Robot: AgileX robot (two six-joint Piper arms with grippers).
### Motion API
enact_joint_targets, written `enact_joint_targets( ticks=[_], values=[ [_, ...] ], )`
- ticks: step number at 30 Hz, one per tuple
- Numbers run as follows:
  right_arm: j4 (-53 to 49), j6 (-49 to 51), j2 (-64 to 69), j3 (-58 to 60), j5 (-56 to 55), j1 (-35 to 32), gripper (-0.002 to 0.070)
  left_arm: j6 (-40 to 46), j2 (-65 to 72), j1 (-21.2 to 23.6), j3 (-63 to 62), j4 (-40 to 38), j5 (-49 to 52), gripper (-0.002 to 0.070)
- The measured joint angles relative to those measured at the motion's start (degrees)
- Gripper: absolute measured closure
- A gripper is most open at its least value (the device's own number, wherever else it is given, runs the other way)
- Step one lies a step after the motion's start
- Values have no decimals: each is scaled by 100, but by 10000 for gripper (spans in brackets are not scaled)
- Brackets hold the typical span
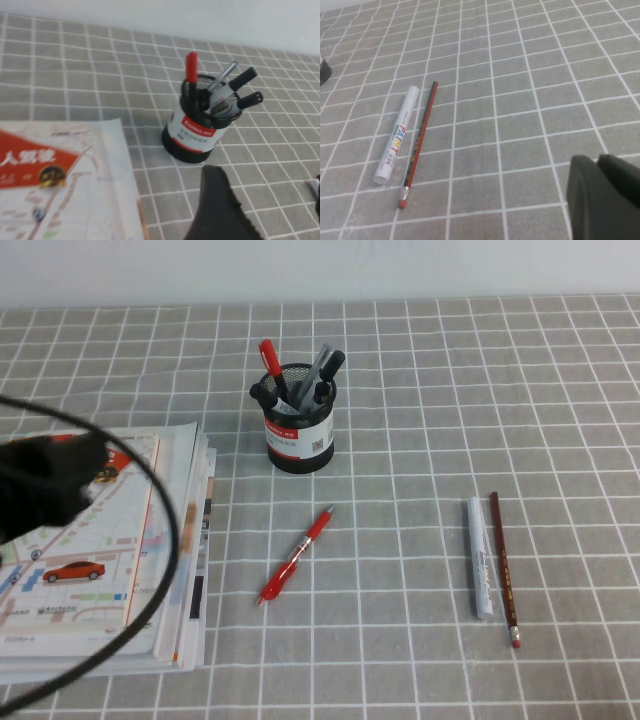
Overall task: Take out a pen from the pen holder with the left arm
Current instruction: 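Take a marker out of the pen holder and lay it on the table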
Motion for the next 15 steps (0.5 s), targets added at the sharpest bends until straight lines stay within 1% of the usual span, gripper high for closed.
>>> enact_joint_targets(
  ticks=[3,8,11,15],
  values=[
    [0,0,0,0,0,0,689,501,570,-363,-209,-363,-273,312],
    [0,0,0,0,0,0,689,843,1636,-892,-804,-617,-576,306],
    [0,0,0,0,0,0,689,897,2411,-1094,-1316,-870,-585,284],
    [0,0,0,0,0,0,689,948,3314,-1189,-2014,-1623,-573,267]
  ],
)
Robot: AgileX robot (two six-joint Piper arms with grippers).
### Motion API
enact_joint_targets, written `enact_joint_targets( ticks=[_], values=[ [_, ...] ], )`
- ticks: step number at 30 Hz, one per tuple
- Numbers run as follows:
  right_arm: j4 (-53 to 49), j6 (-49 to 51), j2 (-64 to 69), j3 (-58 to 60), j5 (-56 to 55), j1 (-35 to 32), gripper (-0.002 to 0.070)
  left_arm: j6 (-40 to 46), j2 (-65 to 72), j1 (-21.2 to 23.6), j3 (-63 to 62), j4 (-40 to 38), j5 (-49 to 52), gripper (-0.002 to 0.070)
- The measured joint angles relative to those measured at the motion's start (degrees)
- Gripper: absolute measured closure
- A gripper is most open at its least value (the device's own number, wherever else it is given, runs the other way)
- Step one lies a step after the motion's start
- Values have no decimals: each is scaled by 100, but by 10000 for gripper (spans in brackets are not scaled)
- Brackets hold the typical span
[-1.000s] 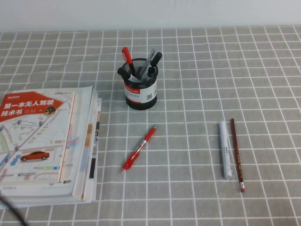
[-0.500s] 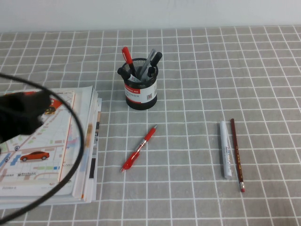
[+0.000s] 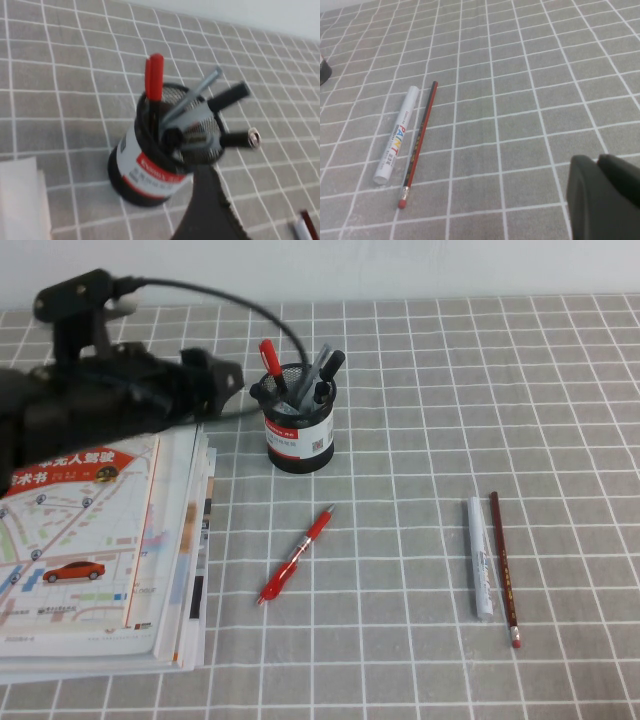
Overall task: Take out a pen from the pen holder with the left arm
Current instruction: 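Take a marker out of the pen holder and lay it on the table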
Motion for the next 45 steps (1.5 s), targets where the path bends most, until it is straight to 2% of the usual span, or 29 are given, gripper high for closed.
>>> enact_joint_targets(
  ticks=[10,21,29,37,42,45],
  values=[
    [0,0,0,0,0,0,689,627,1410,0,-1084,-774,67,263],
    [0,0,0,0,0,0,689,765,1991,-24,-1455,-838,209,263],
    [0,0,0,0,0,0,689,940,2208,-347,-1469,-838,-20,274],
    [0,0,0,0,0,0,689,975,2219,-413,-1469,-863,-442,400],
    [0,0,0,0,0,0,689,975,2219,-413,-1469,-885,-446,560],
    [0,0,0,0,0,0,689,975,2219,-413,-1473,-885,-446,558]
  ],
)
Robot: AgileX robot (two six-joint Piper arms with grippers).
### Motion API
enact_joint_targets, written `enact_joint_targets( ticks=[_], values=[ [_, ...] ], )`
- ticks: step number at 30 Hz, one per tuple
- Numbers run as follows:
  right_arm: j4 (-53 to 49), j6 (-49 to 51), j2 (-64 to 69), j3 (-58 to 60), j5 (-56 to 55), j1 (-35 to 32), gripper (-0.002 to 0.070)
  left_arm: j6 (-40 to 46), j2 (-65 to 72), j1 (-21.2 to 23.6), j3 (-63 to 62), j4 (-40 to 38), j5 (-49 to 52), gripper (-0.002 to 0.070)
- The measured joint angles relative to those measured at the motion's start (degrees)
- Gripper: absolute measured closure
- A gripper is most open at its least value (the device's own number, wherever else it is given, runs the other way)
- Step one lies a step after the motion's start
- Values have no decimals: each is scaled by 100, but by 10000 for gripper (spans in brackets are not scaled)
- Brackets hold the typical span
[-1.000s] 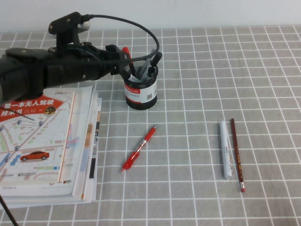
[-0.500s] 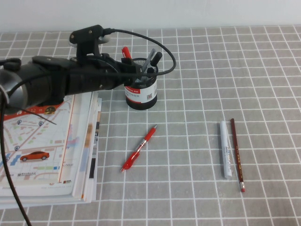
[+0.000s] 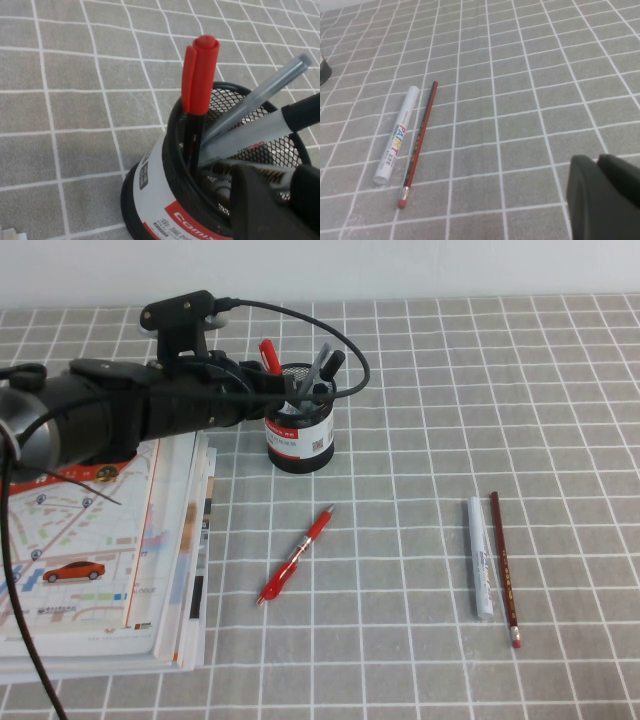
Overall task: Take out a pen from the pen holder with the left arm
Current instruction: 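Take a marker out of the pen holder and lay it on the table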
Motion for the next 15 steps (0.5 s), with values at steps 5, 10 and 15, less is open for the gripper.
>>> enact_joint_targets(
  ticks=[5,10,15],
  values=[
    [0,0,0,0,0,0,689,0,0,0,0,0,-22,558],
    [0,0,0,0,0,0,689,0,-85,0,0,0,-102,558],
    [0,0,0,0,0,0,689,112,-465,0,-9,0,-257,558]
  ],
)
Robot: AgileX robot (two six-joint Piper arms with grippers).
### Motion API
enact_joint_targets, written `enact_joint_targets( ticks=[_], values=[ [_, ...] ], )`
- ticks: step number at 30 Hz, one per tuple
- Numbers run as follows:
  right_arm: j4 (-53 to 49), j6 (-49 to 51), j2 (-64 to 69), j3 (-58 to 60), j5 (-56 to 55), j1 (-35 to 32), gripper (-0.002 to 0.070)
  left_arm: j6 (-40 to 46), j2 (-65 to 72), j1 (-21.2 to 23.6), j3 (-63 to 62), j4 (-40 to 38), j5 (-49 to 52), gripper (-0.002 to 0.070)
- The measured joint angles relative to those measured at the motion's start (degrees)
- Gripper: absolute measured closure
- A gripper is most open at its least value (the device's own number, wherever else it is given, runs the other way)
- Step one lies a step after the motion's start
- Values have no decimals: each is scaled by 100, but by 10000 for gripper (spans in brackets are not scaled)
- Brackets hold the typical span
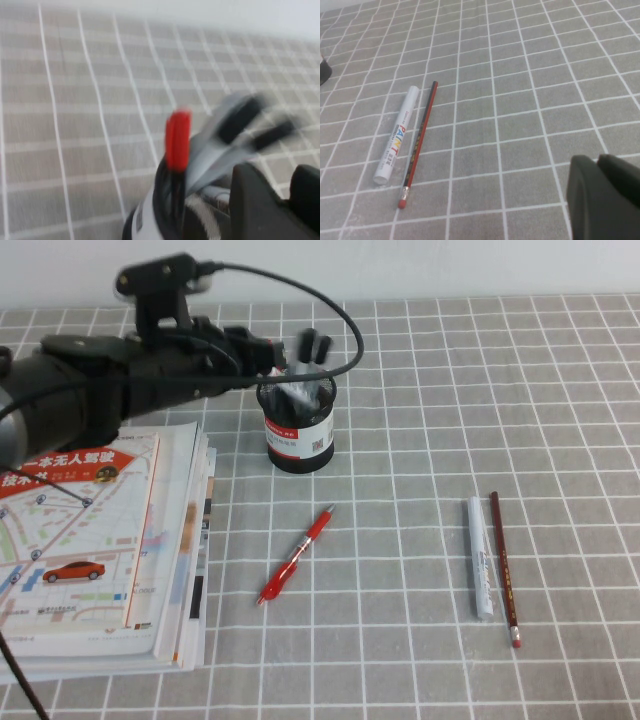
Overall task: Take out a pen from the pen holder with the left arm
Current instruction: 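Take a marker out of the pen holder and lay it on the table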
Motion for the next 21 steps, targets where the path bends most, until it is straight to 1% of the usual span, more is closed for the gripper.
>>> enact_joint_targets(
  ticks=[7,14,17,21],
  values=[
    [0,0,0,0,0,0,689,128,-550,0,-17,12,-51,558],
    [0,0,0,0,0,0,689,128,-1016,0,-17,286,7,558],
    [0,0,0,0,0,0,689,16,-1247,0,-17,309,244,558],
    [0,0,0,0,0,0,689,-195,-1539,0,-17,400,937,558]
  ],
)
